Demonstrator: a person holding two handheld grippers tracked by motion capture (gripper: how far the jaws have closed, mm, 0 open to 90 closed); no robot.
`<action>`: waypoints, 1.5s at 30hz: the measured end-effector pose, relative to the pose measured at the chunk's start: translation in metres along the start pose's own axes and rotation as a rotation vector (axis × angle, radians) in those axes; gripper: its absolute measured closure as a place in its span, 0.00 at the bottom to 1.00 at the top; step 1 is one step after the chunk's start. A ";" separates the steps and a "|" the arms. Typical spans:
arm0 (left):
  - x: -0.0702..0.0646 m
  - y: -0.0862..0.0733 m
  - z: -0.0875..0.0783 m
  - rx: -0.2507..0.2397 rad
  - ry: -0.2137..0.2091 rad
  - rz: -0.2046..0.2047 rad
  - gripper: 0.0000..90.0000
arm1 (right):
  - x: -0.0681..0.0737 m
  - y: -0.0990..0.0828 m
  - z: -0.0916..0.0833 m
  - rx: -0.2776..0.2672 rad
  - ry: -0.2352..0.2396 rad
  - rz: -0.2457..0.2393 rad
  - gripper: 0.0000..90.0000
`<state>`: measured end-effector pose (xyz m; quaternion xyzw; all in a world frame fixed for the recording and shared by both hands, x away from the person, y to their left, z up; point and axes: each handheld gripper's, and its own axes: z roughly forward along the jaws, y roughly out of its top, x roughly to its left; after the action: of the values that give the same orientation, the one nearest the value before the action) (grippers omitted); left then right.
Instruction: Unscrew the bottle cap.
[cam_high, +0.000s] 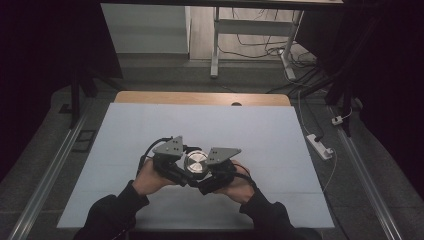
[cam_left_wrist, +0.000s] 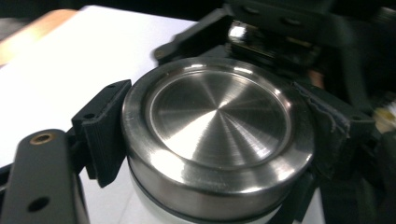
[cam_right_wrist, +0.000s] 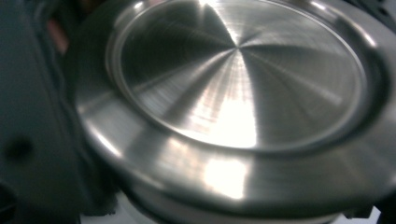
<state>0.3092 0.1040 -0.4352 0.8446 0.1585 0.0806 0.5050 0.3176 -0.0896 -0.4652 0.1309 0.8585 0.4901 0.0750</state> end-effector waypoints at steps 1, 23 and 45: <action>-0.003 0.001 0.002 0.006 0.045 -0.015 0.21 | -0.001 0.000 0.000 -0.001 -0.020 0.012 0.16; 0.010 0.000 -0.013 -0.027 -0.151 0.041 0.21 | 0.007 0.004 0.000 -0.022 0.041 -0.007 0.16; -0.004 0.011 -0.013 0.012 0.027 0.029 0.20 | -0.002 0.003 -0.006 -0.040 -0.027 0.037 0.16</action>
<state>0.3037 0.1090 -0.4195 0.8487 0.1535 0.0984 0.4965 0.3186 -0.0936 -0.4592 0.1518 0.8450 0.5065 0.0799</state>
